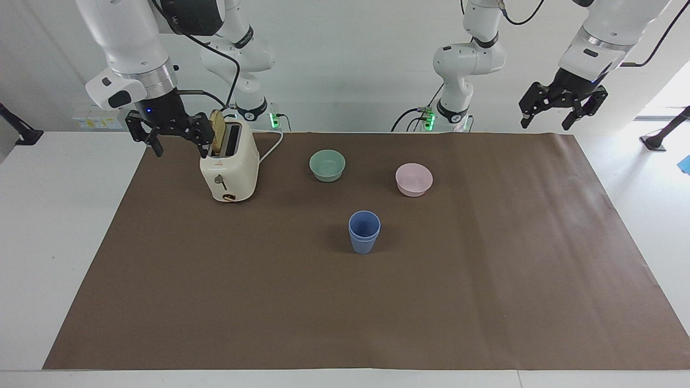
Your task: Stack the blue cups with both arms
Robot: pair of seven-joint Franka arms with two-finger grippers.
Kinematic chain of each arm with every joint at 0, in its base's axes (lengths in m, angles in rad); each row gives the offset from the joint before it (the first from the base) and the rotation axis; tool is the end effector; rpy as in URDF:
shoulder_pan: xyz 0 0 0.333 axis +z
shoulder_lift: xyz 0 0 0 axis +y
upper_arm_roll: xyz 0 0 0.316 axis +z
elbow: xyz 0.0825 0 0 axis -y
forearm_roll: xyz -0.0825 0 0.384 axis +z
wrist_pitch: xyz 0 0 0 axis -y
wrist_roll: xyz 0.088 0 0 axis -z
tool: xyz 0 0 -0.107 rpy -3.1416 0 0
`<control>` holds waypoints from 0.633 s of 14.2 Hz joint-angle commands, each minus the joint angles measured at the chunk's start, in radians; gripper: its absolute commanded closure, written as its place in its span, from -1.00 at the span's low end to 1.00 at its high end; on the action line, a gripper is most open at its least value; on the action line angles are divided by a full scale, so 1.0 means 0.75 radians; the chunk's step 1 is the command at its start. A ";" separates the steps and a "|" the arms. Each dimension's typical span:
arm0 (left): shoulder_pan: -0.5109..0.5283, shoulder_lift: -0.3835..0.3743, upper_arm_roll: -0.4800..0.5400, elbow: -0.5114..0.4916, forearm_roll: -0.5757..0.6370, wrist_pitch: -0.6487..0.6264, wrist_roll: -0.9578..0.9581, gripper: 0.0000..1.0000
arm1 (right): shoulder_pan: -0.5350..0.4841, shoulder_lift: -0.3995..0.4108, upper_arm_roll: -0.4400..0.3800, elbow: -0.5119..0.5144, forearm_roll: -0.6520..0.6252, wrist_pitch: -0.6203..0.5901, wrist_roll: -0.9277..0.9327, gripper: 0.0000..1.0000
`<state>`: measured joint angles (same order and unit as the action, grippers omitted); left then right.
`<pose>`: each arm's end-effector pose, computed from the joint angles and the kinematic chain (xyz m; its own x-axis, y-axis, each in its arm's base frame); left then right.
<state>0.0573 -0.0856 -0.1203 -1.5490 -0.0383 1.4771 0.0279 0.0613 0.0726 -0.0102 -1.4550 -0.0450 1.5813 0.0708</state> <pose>0.5163 -0.0402 0.6720 0.9955 -0.0940 0.0139 -0.0944 -0.9952 0.0274 0.5784 0.0250 0.6392 0.9982 -0.0192 0.0568 -0.0216 -0.9989 0.0418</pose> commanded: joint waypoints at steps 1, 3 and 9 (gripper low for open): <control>0.016 -0.009 -0.003 -0.007 0.000 -0.018 0.010 -1.00 | -0.008 -0.039 0.007 -0.048 0.027 0.013 -0.027 -1.00; 0.014 -0.009 -0.005 -0.005 0.000 -0.018 0.014 -1.00 | -0.006 -0.039 0.014 -0.048 0.027 0.010 -0.027 -1.00; 0.014 -0.009 -0.003 -0.005 0.000 -0.018 0.016 -1.00 | -0.006 -0.044 0.016 -0.048 0.044 0.002 -0.031 -1.00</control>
